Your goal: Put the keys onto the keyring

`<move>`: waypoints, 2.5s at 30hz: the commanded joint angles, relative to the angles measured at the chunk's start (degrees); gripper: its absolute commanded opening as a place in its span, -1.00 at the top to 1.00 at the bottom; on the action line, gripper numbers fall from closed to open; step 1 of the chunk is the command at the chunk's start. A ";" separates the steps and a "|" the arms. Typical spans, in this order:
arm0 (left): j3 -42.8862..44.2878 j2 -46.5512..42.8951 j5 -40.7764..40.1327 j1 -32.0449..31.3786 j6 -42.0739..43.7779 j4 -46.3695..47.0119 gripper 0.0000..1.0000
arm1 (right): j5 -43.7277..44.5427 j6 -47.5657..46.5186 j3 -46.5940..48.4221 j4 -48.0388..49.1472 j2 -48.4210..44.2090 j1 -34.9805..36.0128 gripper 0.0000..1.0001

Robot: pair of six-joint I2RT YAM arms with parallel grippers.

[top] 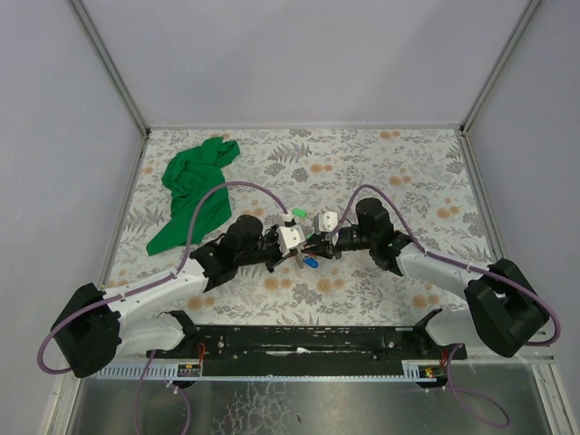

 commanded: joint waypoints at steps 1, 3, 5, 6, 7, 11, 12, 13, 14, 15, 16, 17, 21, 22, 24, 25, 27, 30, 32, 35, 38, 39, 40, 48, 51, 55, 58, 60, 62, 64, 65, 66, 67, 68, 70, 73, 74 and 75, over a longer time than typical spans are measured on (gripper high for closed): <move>1.24 -0.51 0.60 -0.46 1.14 1.17 1.00 | -2.49 0.93 2.98 3.34 1.11 -0.08 0.45; 1.00 -0.82 0.80 -0.43 1.14 1.50 1.00 | -2.77 0.95 3.22 3.25 1.82 0.00 0.46; 0.98 -0.94 0.99 -0.42 1.13 1.52 1.00 | -2.78 0.80 3.33 2.97 2.27 0.00 0.47; 0.99 -1.00 1.18 -0.46 1.15 1.52 1.00 | -2.64 0.61 3.34 2.71 2.40 0.00 0.47; 0.92 -1.16 1.14 -0.42 1.18 1.62 1.00 | -2.53 0.30 3.36 2.33 2.55 0.00 0.48; 0.73 -1.25 1.28 -0.42 1.30 1.96 1.00 | -1.75 -0.49 3.66 0.95 2.71 0.00 0.55; 0.72 -1.23 1.32 -0.41 1.25 2.03 1.00 | -1.63 -0.77 3.75 0.56 2.70 0.00 0.58; 0.68 -1.29 1.27 -0.46 1.22 2.03 1.00 | -1.48 -0.95 3.84 0.21 2.70 0.00 0.63; 0.64 -1.24 1.29 -0.42 1.25 2.05 1.00 | -1.37 -1.09 3.95 0.03 2.70 0.00 0.69; 0.56 -1.32 1.29 -0.41 1.27 2.11 1.00 | -1.47 -1.14 3.99 -0.07 2.70 0.00 0.77; 0.43 -1.39 1.31 -0.41 1.16 2.31 1.00 | -1.63 -1.02 3.99 -0.05 2.70 0.00 0.87; 0.19 -1.46 1.22 -0.41 1.14 2.66 1.00 | -1.83 -0.81 4.13 -0.05 2.70 0.00 0.95; -0.69 -1.70 0.75 -0.42 0.72 4.17 0.86 | -2.80 0.98 3.43 2.80 2.48 0.00 1.00; -0.95 -1.81 0.55 -0.41 0.55 4.58 0.82 | -2.96 1.47 3.16 3.61 2.44 0.02 1.00; -1.40 -1.96 0.30 -0.46 0.31 5.19 0.72 | -3.31 2.46 2.65 5.20 2.35 0.01 1.00; -1.63 -1.94 0.34 -0.41 0.34 5.47 0.68 | -3.51 2.89 2.45 5.88 2.42 0.00 1.00; -1.92 -1.88 0.07 -0.42 0.17 5.90 0.64 | -3.83 3.51 2.18 6.81 2.60 0.00 1.00; -2.17 -1.43 -0.21 -0.43 0.10 6.32 0.63 | -4.22 4.19 1.81 8.01 2.77 0.00 1.00; -2.09 -1.09 -0.36 -0.38 0.08 6.39 0.63 | -4.48 4.71 1.66 8.72 2.85 0.00 1.00; -2.26 -0.93 -0.47 -0.39 0.07 6.73 0.65 | -4.98 4.76 1.73 8.90 3.11 0.00 1.00; -2.44 -1.02 -0.63 -0.34 0.15 7.13 0.69 | -5.63 4.91 1.86 8.86 3.31 0.00 1.00; -2.48 -1.09 -0.74 -0.37 0.09 7.14 0.72 | -5.73 4.92 1.86 8.86 3.31 0.05 1.00; -2.57 -1.20 -0.83 -0.34 0.09 7.30 0.74 | -5.84 4.97 1.84 8.79 3.31 -0.03 1.00; -3.08 -1.70 -1.48 -0.33 0.18 7.95 0.89 | -5.31 4.15 1.64 6.93 3.09 0.00 1.00; -3.36 -1.90 -1.70 -0.37 0.33 8.32 0.96 | -5.30 3.94 1.69 6.48 3.12 0.00 1.00; -3.80 -2.13 -1.56 -0.36 0.61 8.79 1.00 | -5.22 3.46 1.84 5.59 3.31 0.00 1.00; -4.14 -2.18 -1.28 -0.35 0.87 9.13 1.00 | -5.21 3.48 1.73 5.47 3.24 0.01 1.00; -4.22 -2.09 -0.75 -0.35 0.83 9.34 1.00 | -5.30 3.43 1.74 5.37 3.23 0.01 1.00; -4.33 -2.12 -0.74 -0.32 0.80 9.41 0.96 | -5.32 3.33 1.77 5.39 3.23 0.00 1.00; -4.49 -2.38 -0.95 -0.32 0.55 9.72 0.86 | -5.10 3.35 1.75 5.37 3.18 0.02 1.00; -4.65 -2.62 -1.25 -0.33 0.38 9.95 0.81 | -4.94 3.39 1.75 5.35 3.08 0.01 1.00; -4.86 -2.89 -1.61 -0.35 0.25 10.19 0.77 | -4.73 3.40 1.69 5.45 3.01 0.01 1.00; -5.02 -3.26 -2.09 -0.38 0.12 10.44 0.75 | -4.38 3.36 1.67 5.36 2.90 0.00 1.00; -5.19 -3.51 -2.39 -0.33 0.10 10.62 0.73 | -4.08 3.27 1.65 5.27 2.81 0.00 1.00; -5.54 -4.04 -3.01 -0.37 -0.08 10.94 0.71 | -3.69 2.98 1.67 4.91 2.64 -0.07 1.00; -5.75 -4.65 -3.53 -0.34 -0.19 11.11 0.70 | -3.46 2.58 1.73 4.46 2.69 -0.08 1.00; -5.84 -4.96 -3.63 -0.37 -0.24 11.16 0.69 | -3.47 2.49 1.83 4.26 2.77 -0.07 1.00; -5.89 -5.30 -3.72 -0.35 -0.35 11.23 0.69 | -3.46 2.39 1.92 4.15 2.83 -0.08 1.00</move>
